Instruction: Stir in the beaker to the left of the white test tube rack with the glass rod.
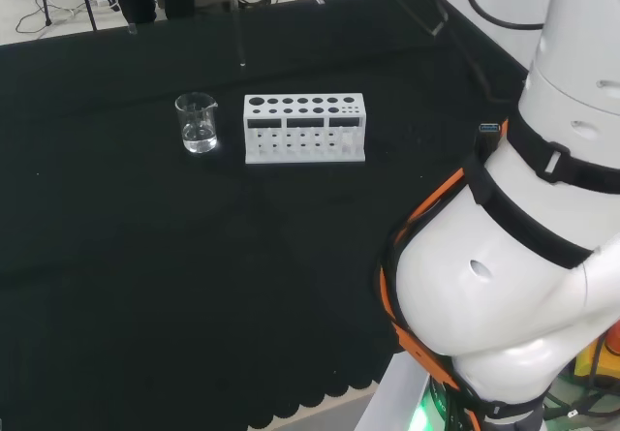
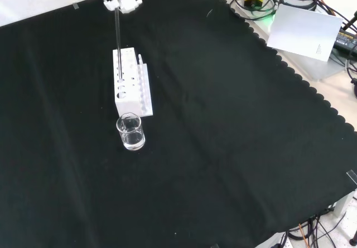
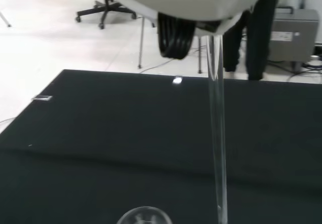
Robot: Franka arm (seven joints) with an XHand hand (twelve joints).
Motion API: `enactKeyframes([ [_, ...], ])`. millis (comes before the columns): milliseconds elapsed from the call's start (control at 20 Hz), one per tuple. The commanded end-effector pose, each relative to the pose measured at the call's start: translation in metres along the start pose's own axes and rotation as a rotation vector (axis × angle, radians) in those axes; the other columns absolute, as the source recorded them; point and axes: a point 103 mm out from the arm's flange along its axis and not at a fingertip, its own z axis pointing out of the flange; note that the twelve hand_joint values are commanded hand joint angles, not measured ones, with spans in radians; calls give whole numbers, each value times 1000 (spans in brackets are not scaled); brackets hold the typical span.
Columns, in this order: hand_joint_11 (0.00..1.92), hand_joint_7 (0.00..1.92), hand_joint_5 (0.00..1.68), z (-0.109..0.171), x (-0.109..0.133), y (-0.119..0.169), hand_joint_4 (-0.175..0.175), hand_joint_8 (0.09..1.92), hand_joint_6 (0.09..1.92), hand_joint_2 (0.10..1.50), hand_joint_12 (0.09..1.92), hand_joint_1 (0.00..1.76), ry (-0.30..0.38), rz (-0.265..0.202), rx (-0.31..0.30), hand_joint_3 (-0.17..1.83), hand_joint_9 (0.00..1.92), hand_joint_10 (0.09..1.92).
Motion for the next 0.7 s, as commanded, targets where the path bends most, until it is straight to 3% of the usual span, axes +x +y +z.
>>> enactKeyframes([
  [50,1280,1290,1129,17,61,26,-175,978,722,618,938,1318,29,-169,28,800,1660,893],
  [500,1279,1290,1129,24,77,33,-175,978,723,618,940,1318,20,-182,32,800,1658,896],
  [600,1279,1290,1129,27,82,35,-175,979,723,618,941,1318,-25,-236,34,800,1658,896],
  [650,1278,1290,1129,29,85,37,-175,979,723,618,941,1318,-30,-242,30,800,1657,897],
  [700,1278,1290,1129,28,73,31,-175,979,724,618,941,1318,-4,-252,48,800,1657,897],
])
